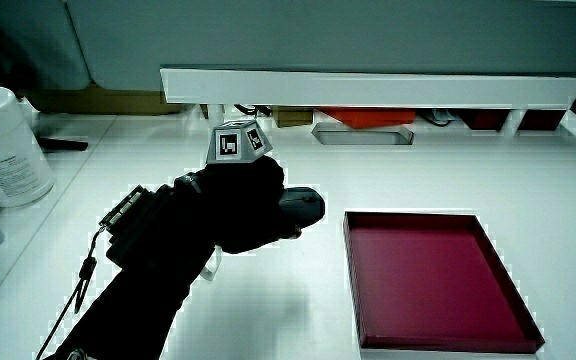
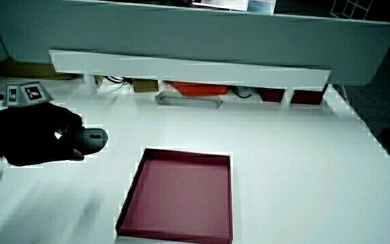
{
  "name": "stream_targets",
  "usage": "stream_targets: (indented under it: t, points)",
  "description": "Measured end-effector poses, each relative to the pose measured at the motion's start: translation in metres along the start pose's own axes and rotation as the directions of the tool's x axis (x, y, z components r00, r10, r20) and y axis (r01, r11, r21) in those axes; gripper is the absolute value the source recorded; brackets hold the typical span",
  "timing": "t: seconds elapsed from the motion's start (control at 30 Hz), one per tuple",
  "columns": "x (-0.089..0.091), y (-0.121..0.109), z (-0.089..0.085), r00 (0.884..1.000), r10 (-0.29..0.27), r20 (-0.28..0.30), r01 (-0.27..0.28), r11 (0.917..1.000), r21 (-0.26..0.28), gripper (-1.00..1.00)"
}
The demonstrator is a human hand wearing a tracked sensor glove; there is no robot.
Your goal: Place mouse on desk
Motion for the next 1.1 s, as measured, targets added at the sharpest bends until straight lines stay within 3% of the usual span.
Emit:
stream_targets:
  t: [0.07, 0.47, 0.9, 1.1]
  points:
    - [-0.006, -0.002, -0.002, 0.999, 0.026, -0.019, -0.026, 0.9996, -0.011, 0.0]
    - [-0.058, 0.025, -0.043, 0.991, 0.128, 0.027, -0.125, 0.9884, -0.086, 0.0]
    - [-0.073, 0.034, -0.066, 0.983, 0.186, 0.011, -0.183, 0.9746, -0.129, 0.0]
    - [-0.079, 0.038, -0.073, 0.981, 0.194, 0.002, -0.192, 0.9727, -0.131, 0.0]
